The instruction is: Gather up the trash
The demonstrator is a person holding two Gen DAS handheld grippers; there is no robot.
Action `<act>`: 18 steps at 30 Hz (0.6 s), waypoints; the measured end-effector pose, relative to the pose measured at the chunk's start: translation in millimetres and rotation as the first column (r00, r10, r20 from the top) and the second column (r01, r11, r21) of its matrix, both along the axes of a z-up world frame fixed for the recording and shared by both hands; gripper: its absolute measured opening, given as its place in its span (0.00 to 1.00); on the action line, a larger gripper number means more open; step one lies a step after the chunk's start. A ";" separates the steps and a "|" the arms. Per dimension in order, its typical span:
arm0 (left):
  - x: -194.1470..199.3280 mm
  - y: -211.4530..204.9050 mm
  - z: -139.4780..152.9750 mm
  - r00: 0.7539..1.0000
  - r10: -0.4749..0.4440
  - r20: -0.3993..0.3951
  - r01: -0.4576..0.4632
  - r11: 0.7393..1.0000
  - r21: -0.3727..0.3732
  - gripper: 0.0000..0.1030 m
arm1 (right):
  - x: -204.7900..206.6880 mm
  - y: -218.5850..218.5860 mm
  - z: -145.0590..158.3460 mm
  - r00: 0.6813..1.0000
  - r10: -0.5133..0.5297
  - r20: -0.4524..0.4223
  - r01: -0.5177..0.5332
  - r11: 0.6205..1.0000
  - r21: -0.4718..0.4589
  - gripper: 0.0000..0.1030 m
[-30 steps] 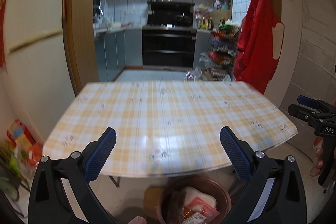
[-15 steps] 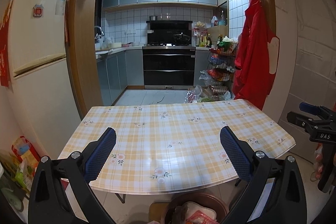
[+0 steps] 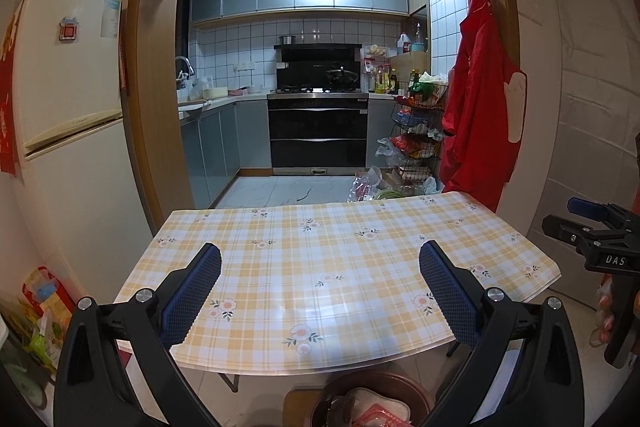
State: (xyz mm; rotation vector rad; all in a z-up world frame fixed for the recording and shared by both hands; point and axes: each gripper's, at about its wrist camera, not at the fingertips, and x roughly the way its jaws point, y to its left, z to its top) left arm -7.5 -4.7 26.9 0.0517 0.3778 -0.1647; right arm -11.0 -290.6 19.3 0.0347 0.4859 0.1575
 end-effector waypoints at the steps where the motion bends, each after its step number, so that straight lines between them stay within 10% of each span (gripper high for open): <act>1: -0.1 -0.3 -0.3 1.000 -0.001 0.000 0.001 1.000 0.001 0.94 | -0.1 -0.2 0.3 1.000 -0.001 -0.001 0.001 1.000 0.001 0.95; 18: 0.6 -0.1 -1.3 1.000 -0.001 -0.006 0.001 1.000 0.001 0.94 | -1.2 0.8 0.9 1.000 -0.005 -0.006 0.005 1.000 -0.002 0.95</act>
